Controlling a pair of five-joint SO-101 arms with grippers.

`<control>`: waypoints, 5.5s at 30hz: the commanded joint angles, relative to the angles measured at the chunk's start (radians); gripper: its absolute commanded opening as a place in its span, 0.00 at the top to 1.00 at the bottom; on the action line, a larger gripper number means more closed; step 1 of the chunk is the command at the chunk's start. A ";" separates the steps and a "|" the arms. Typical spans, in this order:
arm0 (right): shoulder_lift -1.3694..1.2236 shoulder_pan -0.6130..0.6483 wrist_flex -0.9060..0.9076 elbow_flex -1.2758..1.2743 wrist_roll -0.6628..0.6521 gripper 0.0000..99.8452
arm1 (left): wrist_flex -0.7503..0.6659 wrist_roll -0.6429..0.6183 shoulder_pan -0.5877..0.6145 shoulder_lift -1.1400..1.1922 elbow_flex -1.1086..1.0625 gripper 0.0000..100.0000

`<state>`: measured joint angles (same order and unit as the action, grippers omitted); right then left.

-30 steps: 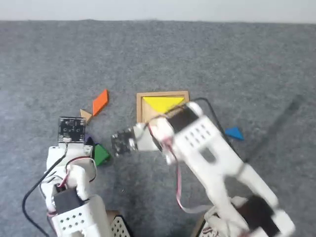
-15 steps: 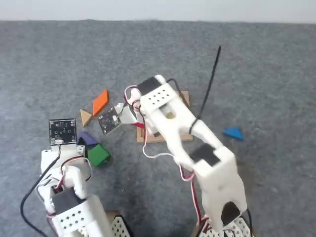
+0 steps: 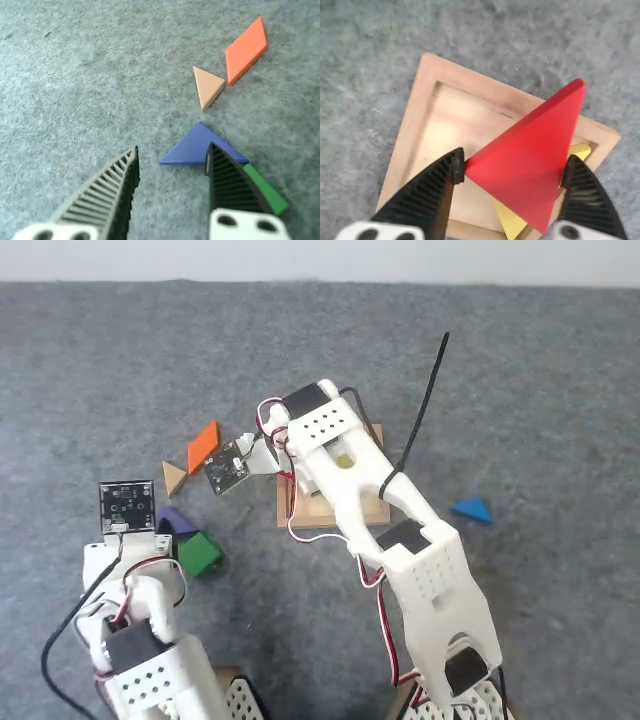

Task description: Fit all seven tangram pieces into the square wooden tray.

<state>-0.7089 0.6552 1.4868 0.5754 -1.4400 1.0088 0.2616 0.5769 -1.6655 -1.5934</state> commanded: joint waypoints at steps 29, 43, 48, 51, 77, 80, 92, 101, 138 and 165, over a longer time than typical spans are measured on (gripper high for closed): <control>0.174 -0.015 0.027 0.069 1.020 0.99 | 0.003 -0.009 0.005 -0.014 0.025 0.87; -0.071 0.068 -0.394 0.037 1.244 0.99 | 0.035 -0.011 0.015 -0.014 0.050 0.89; -0.045 0.074 -0.317 0.037 1.142 0.99 | 0.035 -0.011 0.012 -0.014 0.050 0.89; -0.039 0.073 -0.263 0.037 1.066 0.99 | 0.035 -0.011 0.012 -0.014 0.050 0.89; 0.062 0.119 0.008 -0.057 0.683 0.99 | 0.035 -0.011 0.009 -0.014 0.048 0.89; 0.064 0.119 0.015 -0.063 0.683 0.99 | 0.035 -0.011 0.009 -0.014 0.048 0.89; 0.259 0.151 0.073 -0.066 0.713 0.99 | 0.035 -0.011 0.009 -0.014 0.048 0.89; 0.598 0.038 0.211 -0.068 0.882 0.99 | 0.037 -0.011 0.015 -0.015 0.058 0.89; 0.705 -0.194 -1.125 -1.201 1.298 0.99 | 0.044 -0.259 -0.641 -0.063 0.143 0.98; 0.443 -0.102 -0.900 -0.832 1.289 0.99 | -0.420 -0.413 -0.443 0.931 0.429 0.99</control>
<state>-0.2685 0.5048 0.5462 -0.3345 -0.1527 0.6099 -0.1419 0.1519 -0.6651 -1.1638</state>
